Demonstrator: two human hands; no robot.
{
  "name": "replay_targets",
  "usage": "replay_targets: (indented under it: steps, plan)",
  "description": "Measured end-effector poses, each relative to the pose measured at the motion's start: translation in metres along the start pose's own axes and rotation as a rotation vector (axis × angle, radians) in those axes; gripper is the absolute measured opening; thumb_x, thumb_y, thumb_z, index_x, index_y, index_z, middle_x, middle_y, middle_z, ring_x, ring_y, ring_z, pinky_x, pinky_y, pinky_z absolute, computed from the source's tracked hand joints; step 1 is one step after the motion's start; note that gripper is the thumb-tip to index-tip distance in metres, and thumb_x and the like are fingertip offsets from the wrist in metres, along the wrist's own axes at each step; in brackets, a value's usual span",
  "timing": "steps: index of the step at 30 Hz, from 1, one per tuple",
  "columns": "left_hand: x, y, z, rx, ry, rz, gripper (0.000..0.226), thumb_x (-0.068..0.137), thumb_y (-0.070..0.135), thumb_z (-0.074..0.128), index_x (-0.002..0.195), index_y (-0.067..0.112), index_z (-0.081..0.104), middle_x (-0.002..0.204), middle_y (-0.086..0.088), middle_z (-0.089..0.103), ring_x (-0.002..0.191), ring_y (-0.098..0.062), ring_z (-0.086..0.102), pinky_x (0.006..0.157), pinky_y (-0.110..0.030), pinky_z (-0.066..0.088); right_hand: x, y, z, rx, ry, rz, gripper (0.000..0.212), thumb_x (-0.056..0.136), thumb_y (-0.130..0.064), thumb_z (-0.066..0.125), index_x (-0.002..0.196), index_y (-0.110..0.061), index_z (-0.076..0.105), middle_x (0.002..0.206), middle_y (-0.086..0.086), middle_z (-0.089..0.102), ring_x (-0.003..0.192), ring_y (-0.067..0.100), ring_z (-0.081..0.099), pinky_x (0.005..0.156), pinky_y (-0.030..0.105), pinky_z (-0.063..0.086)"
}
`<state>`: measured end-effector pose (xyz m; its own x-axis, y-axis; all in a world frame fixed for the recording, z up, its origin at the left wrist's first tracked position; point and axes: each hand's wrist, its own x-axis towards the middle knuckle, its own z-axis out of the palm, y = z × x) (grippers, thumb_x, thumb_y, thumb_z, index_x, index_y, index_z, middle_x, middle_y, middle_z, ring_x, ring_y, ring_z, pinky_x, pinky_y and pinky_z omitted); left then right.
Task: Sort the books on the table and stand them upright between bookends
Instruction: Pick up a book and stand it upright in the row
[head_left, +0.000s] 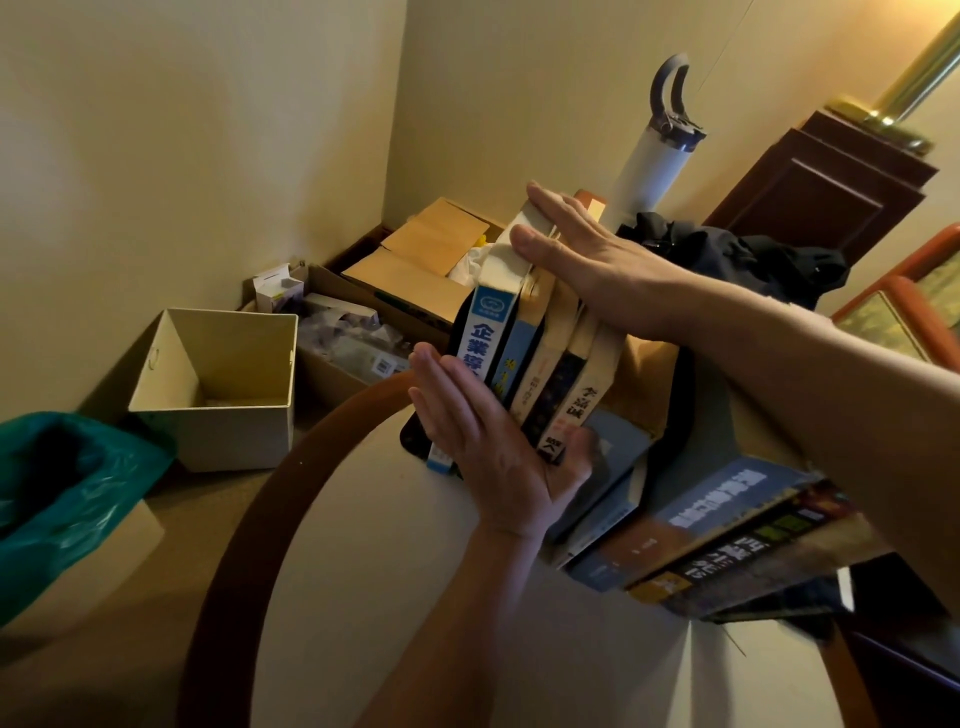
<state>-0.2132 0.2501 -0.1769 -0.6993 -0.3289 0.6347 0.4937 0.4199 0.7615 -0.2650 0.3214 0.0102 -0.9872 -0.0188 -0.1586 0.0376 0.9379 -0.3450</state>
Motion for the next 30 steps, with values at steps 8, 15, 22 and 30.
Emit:
replay_targets:
  steps: [8,15,22,30]
  plan:
    - [-0.01,0.018,-0.014,-0.055,-0.073,-0.069,0.108,0.091,0.076,0.02,0.147,-0.016,0.008,0.159,-0.036,0.003,0.15,-0.047,0.006,0.114,-0.069,0.016,-0.009,0.009,-0.005,-0.117,0.0,0.028,0.078,0.088,-0.082,0.022,0.152,-0.052,-0.01,0.166,-0.004,-0.014,0.154,0.025,-0.001,0.121,0.049,0.006]
    - [-0.043,0.055,-0.021,-0.145,-0.124,-0.125,0.104,0.092,0.076,0.017,0.149,-0.01,0.006,0.161,-0.032,0.002,0.152,-0.043,0.004,0.118,-0.065,0.013,-0.035,0.032,-0.033,-0.303,-0.029,0.153,0.078,0.086,-0.084,0.013,0.15,-0.052,-0.019,0.166,-0.005,-0.01,0.154,0.026,0.001,0.122,0.058,-0.002]
    - [-0.045,0.056,-0.006,-0.146,-0.098,-0.1,0.095,0.097,0.066,0.015,0.149,-0.014,0.009,0.161,-0.029,0.0,0.151,-0.044,0.0,0.119,-0.066,0.008,-0.046,0.044,-0.028,-0.281,-0.055,0.129,0.08,0.088,-0.082,0.013,0.155,-0.045,-0.009,0.166,-0.01,0.002,0.153,0.02,0.011,0.123,0.045,0.009]
    - [-0.043,0.037,-0.004,-0.073,-0.16,-0.02,0.094,0.096,0.07,0.012,0.152,-0.006,0.009,0.161,-0.028,0.003,0.151,-0.045,0.0,0.12,-0.063,0.006,-0.048,0.045,-0.028,-0.254,-0.038,0.121,0.081,0.086,-0.084,0.019,0.157,-0.046,0.005,0.166,-0.01,0.009,0.153,0.018,0.012,0.121,0.04,0.013]
